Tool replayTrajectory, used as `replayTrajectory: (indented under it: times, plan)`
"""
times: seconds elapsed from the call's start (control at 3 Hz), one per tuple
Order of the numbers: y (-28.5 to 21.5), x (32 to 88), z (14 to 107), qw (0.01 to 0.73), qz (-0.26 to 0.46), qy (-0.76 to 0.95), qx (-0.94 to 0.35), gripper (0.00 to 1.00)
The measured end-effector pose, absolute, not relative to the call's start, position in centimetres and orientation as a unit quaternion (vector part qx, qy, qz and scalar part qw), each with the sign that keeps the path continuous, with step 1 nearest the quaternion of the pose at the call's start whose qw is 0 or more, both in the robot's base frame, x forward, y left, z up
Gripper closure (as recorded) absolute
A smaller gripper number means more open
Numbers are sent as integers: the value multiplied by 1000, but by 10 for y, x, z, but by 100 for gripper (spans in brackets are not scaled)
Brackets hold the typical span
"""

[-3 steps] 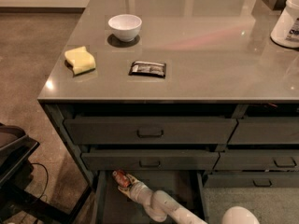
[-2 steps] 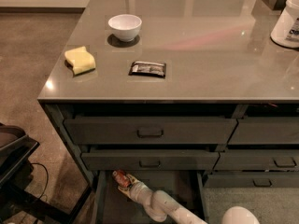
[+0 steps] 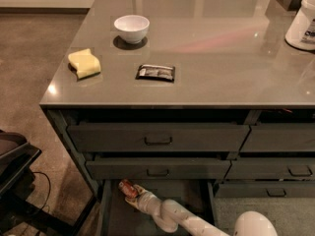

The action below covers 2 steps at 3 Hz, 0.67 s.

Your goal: Pick coke can from bottom drawer and place on counter

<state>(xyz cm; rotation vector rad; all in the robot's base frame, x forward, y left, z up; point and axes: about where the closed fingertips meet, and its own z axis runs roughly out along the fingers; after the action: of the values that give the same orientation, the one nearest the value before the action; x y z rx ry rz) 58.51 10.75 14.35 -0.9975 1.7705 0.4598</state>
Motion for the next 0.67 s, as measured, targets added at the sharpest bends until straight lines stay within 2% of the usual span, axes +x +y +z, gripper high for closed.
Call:
replayTrajectory:
  times: [0.33,0.67]
  plan:
    - [69,567,152,469,187,752,-423,100]
    - [36,519,168,432,208,762,-436,100]
